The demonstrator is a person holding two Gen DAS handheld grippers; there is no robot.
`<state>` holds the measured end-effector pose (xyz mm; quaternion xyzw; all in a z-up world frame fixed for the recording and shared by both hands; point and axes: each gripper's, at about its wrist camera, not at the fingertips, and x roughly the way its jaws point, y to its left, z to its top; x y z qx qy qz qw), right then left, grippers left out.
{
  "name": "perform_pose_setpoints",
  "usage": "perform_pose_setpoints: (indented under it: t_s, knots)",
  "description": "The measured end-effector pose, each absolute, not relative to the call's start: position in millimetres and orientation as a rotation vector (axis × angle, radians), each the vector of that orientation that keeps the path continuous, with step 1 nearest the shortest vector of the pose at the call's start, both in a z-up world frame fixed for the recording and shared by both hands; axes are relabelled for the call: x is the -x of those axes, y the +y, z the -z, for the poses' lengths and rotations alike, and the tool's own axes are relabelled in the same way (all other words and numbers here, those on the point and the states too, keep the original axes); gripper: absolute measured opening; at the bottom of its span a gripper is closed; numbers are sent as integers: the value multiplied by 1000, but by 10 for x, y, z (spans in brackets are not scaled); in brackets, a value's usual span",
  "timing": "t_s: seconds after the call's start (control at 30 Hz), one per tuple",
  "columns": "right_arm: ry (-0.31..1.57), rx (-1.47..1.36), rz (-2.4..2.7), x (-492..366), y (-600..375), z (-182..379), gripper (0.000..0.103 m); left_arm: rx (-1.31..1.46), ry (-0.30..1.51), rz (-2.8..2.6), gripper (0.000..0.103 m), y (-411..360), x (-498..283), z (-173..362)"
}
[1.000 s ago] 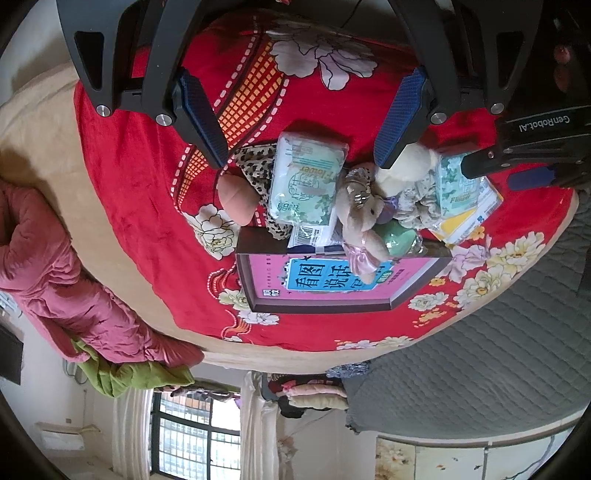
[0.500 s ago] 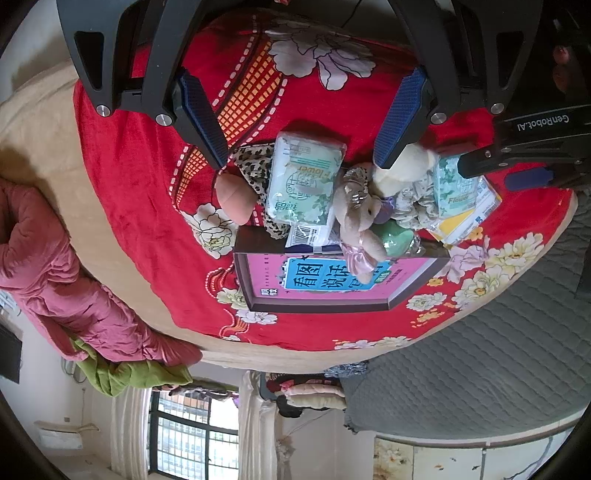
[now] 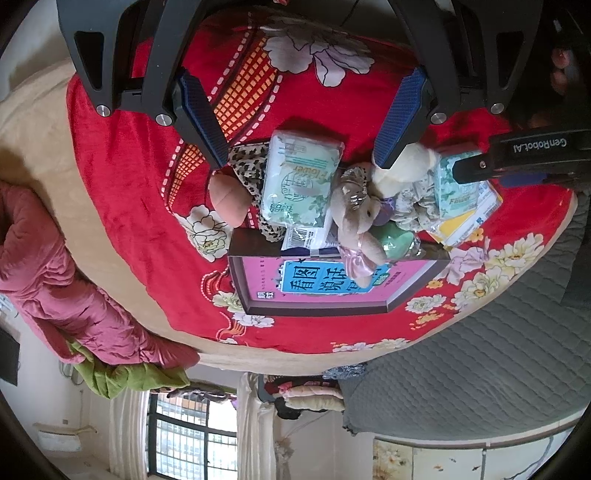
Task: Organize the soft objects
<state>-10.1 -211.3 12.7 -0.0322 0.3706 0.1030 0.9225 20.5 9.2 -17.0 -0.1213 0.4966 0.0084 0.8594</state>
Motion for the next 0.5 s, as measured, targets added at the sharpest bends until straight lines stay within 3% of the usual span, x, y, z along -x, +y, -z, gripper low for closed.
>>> perform_pose_setpoints:
  t_s: [0.5]
  knots:
    - [785,44,-205,-69,-2094,17,82,330,1136,-128,79,168,-493,443]
